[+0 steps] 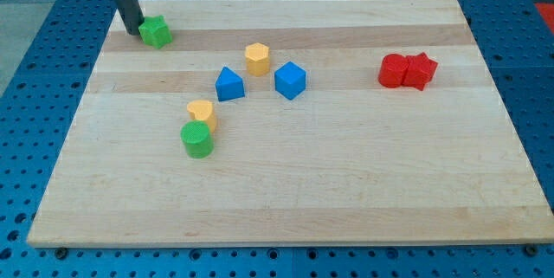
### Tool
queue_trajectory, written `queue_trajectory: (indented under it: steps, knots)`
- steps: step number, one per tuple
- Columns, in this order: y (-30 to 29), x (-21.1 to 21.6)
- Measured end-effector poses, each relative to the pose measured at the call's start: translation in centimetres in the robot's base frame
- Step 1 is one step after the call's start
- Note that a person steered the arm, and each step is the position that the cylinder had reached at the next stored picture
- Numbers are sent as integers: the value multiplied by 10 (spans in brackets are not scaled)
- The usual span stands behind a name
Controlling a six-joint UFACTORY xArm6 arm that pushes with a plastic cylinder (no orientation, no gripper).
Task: Slide the green circle to the center left
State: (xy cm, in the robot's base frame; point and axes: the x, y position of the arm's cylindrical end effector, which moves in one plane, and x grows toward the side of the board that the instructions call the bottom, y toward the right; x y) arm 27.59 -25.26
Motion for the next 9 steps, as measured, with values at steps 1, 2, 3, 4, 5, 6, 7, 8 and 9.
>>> queue_trajectory:
  steps: [1, 2, 3, 4, 5, 6, 7, 8, 9]
  knots:
    - [-10, 53]
    - [-10, 111]
    - [-5, 167]
    - [9, 217]
    - [46, 264]
    - [118, 271]
    - [140, 266]
    - [144, 266]
    - [162, 266]
